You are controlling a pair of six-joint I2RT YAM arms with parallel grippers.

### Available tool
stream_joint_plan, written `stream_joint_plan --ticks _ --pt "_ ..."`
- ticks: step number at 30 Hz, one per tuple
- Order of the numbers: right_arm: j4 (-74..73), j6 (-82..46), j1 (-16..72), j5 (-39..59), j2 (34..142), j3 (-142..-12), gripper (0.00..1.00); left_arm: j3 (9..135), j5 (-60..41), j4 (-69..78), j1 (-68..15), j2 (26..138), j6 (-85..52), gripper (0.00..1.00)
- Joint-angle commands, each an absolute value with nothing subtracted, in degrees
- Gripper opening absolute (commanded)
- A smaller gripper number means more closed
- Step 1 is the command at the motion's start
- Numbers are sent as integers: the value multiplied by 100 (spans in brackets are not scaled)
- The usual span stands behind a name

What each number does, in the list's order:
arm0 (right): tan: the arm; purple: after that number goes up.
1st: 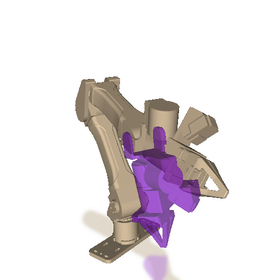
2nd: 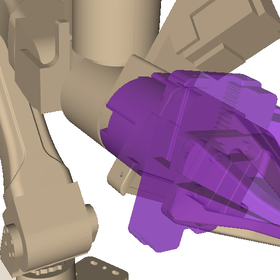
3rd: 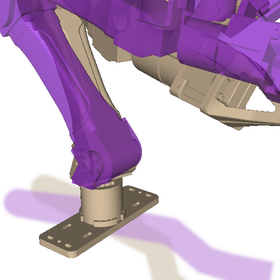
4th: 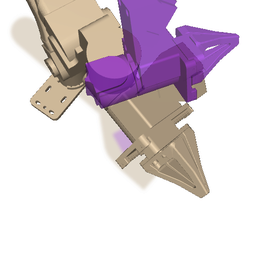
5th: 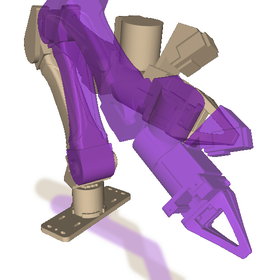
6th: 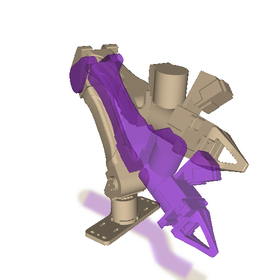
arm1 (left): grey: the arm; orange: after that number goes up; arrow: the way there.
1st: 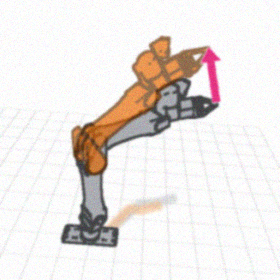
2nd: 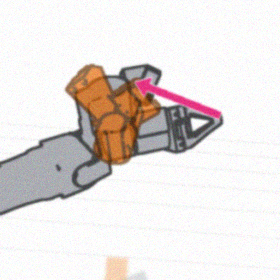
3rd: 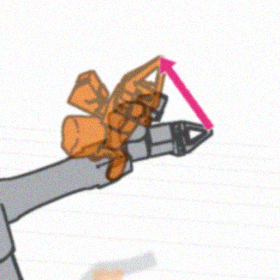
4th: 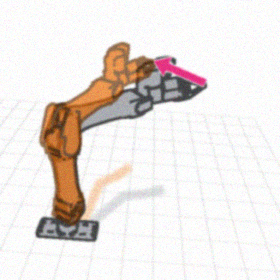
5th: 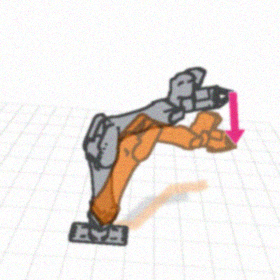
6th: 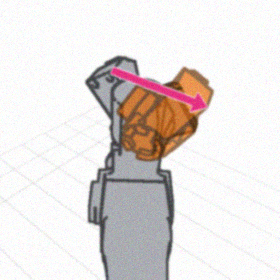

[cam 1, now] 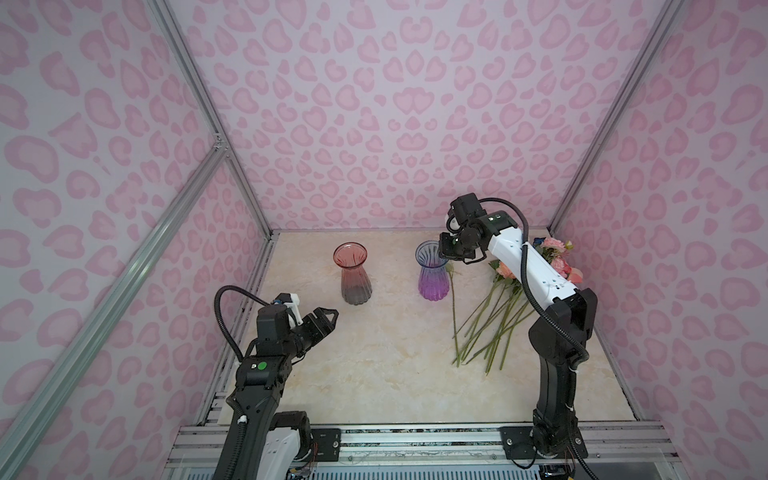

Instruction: Arrange the flowers into the vase

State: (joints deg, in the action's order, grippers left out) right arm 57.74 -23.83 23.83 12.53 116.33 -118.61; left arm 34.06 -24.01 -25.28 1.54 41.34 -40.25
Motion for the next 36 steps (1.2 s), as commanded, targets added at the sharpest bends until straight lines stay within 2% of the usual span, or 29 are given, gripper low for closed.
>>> stream_joint_plan --ticks 1,7,23,32,36 --pt "5960 -2233 2353 1019 11691 -11747 6 3371 -2375 -2401 158 4140 -3946 81" --pt "5823 -2261 2338 1203 11659 -11607 0 3390 -2338 -2400 159 4181 -3937 81" --pt "5002 -2706 2142 2488 10850 -10828 0 3499 -2390 -2423 158 4175 -3911 81" --pt "4895 -2797 2285 2939 10470 -10269 0 3499 -2437 -2353 159 4271 -3911 81" --pt "5209 -2652 2581 2721 10493 -10354 0 3493 -2448 -2340 163 4280 -3894 81"
